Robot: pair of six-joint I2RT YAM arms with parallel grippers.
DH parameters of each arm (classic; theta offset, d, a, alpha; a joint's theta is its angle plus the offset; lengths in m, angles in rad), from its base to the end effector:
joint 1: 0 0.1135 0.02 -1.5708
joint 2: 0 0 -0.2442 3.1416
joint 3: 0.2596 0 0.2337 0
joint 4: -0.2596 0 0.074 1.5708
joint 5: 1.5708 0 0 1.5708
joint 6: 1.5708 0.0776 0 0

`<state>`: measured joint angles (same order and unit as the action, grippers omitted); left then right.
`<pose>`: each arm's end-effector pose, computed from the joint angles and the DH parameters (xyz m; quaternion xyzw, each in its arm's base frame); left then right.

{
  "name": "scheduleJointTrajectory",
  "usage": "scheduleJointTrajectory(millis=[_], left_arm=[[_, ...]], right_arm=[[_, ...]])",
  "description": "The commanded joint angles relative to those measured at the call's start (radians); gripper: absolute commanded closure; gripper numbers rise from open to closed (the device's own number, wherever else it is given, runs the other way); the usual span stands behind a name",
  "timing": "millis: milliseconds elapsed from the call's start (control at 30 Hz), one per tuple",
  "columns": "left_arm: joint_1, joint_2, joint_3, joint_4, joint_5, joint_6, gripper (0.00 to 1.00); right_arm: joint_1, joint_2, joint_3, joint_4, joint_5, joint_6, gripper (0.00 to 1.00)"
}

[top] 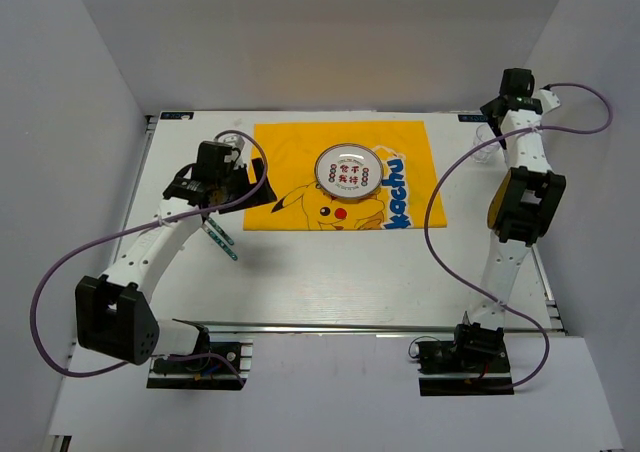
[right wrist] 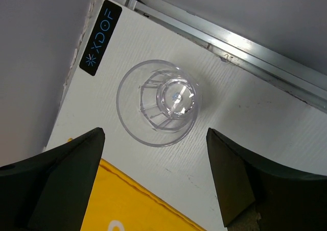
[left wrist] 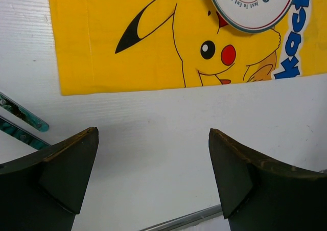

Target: Set the dinner table for one person

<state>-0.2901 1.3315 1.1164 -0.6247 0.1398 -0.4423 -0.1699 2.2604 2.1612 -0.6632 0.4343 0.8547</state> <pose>0.2808 -0.0951 0.2488 -0.0459 0.9309 -0.1886 0.3095 0.4976 -0.1185 0.2395 0.5140 0.7410 -0.0576 0.4283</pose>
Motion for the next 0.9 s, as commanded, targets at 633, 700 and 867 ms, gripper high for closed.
scheduleJointTrajectory(millis=[633, 700, 867], left_arm=[[0.012, -0.018, -0.013, 0.013, 0.060, 0.030, 0.02], [0.012, -0.009, -0.012, 0.011, 0.067, 0.031, 0.02], [0.012, -0.006, -0.010, 0.006, 0.063, 0.031, 0.02]], right_arm=[[0.006, 0.039, -0.176, 0.099, 0.050, 0.061, 0.55], [0.007, 0.022, -0.190, 0.117, 0.047, 0.061, 0.91], [0.015, 0.002, -0.166, 0.135, 0.031, 0.050, 1.00]])
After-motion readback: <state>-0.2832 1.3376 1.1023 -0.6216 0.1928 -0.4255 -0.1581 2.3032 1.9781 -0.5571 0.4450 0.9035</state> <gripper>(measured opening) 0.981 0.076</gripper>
